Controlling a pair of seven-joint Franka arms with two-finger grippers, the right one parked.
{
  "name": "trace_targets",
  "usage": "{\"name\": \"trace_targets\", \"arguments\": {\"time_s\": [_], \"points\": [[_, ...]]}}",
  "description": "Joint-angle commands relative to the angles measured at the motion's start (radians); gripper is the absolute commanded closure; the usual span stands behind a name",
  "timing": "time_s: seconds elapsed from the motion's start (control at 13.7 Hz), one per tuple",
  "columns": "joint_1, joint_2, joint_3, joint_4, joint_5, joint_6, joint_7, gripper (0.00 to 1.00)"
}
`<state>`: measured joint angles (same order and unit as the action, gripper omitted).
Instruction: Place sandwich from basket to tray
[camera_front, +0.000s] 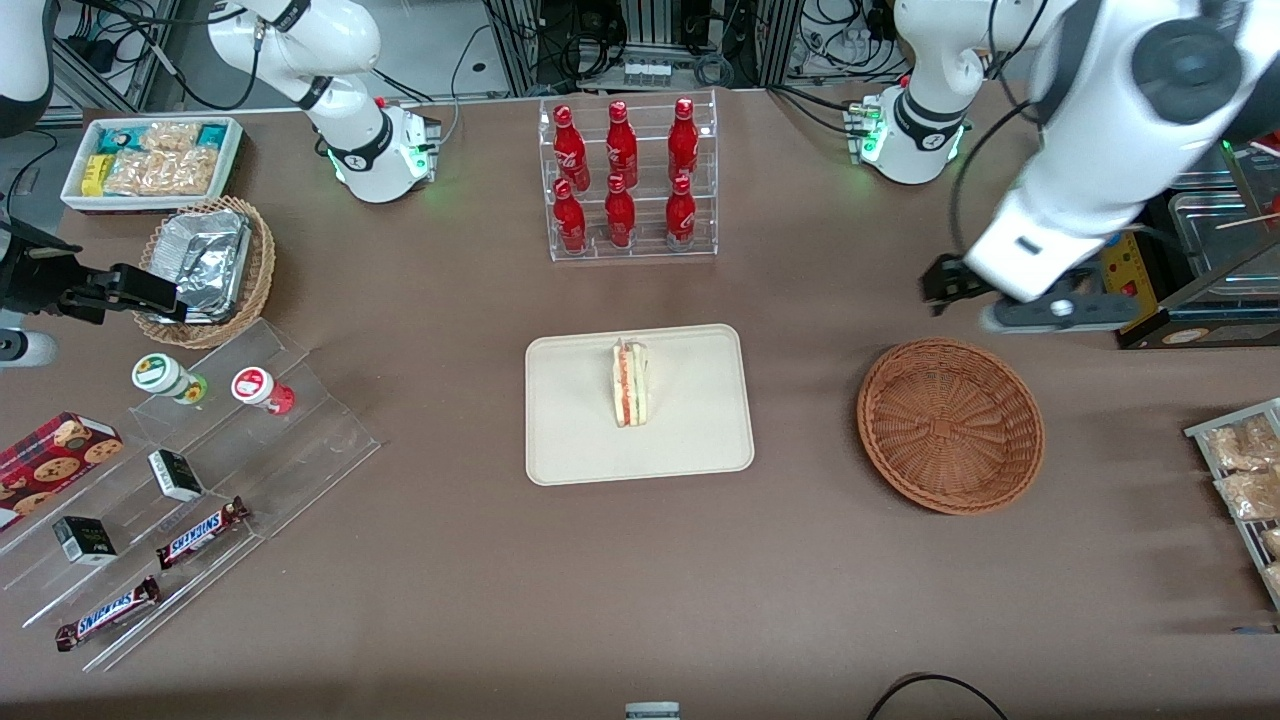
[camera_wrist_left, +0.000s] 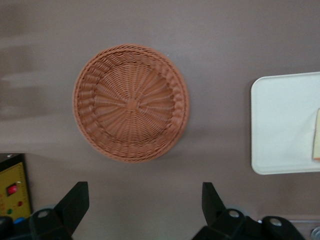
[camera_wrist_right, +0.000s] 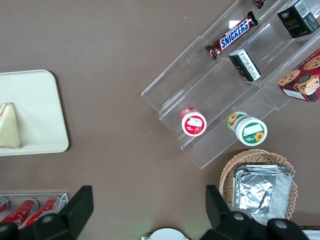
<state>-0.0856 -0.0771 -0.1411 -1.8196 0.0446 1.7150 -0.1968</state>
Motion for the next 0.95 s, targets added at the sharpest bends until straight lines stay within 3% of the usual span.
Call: {"name": "trace_targets", "arguments": {"time_s": [0.0, 0.29, 0.59, 0.88], "points": [[0.073, -0.046, -0.012, -0.027, -0.020, -0.025, 0.118, 0.01], [0.051, 0.000, 0.078, 0.064, -0.026, -0.075, 0.163, 0.01], [0.046, 0.111, 0.084, 0.216, -0.015, -0.166, 0.171, 0.01], [0.047, 0.115, 0.093, 0.244, -0.020, -0.169, 0.169, 0.01]]}}
